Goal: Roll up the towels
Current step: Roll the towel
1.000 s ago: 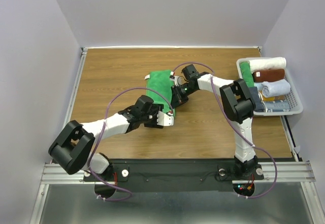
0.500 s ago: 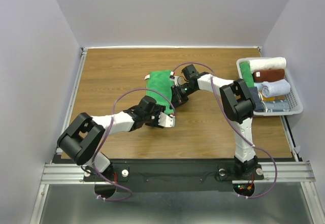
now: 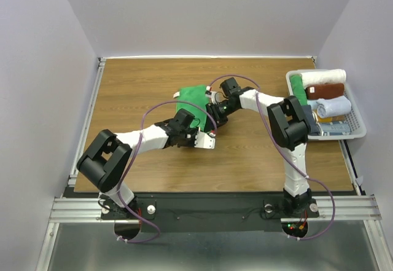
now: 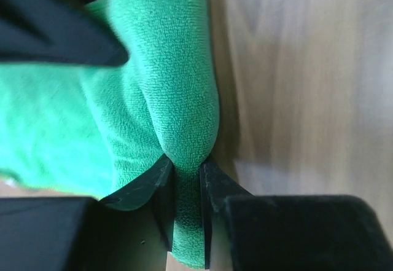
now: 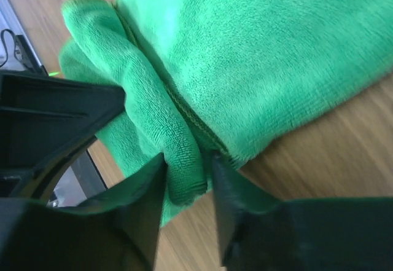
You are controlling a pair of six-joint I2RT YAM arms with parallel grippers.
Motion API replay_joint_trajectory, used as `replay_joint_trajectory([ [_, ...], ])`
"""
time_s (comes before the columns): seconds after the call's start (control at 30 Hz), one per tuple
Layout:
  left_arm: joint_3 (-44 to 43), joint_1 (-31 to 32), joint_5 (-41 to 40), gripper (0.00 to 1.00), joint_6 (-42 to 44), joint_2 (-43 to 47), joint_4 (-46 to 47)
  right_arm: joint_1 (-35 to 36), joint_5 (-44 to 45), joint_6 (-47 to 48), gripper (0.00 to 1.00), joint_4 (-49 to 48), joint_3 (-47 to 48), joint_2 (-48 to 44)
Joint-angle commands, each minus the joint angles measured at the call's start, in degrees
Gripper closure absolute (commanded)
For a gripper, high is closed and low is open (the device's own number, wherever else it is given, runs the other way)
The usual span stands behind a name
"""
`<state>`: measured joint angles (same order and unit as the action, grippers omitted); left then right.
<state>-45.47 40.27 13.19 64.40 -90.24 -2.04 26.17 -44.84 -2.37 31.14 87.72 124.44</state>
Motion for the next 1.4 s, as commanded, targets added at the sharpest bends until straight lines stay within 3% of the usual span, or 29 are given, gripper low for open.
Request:
replay_joint_trajectory([
  [0.0,-5.41,0.51,10.53,0.85,-5.86,-2.22,-17.98,-1.91,1.96,1.58,0.55,-0.46,-2.11,-5.95],
  [0.3,-11.74,-3.26,26.96,0.88,-12.45,-7.93,-31.44,-11.75,0.12,6.33,0.21,-0.29,-8.09,-21.34],
  [0.33,-12.09,-4.23,28.63,0.88,-12.72,-8.55,-32.57,-12.8,-1.38,6.59,0.03,-0.29,-8.53,-22.48],
  [0.63,-21.05,-8.54,35.41,0.88,-12.37,-22.43,-41.63,-14.13,-3.31,19.76,0.0,8.4,-15.04,-39.0],
  [0.8,-26.41,-10.65,37.44,0.88,-9.91,-30.87,-48.22,-8.7,-1.49,26.71,0.02,12.11,-17.31,-42.61],
  [1.07,-30.02,-13.29,35.5,0.84,-8.5,-36.94,-51.3,9.4,11.61,29.18,0.11,3.24,-21.62,-40.25],
  [1.2,-31.25,-13.46,34.1,0.83,-7.71,-37.64,-52.36,13.63,16.35,31.02,0.13,-6.49,-23.82,-37.0],
  [1.37,-31.43,-14.6,33.3,0.82,-7.19,-38.7,-52.8,17.32,15.66,29.89,0.16,-14.67,-23.74,-31.91],
])
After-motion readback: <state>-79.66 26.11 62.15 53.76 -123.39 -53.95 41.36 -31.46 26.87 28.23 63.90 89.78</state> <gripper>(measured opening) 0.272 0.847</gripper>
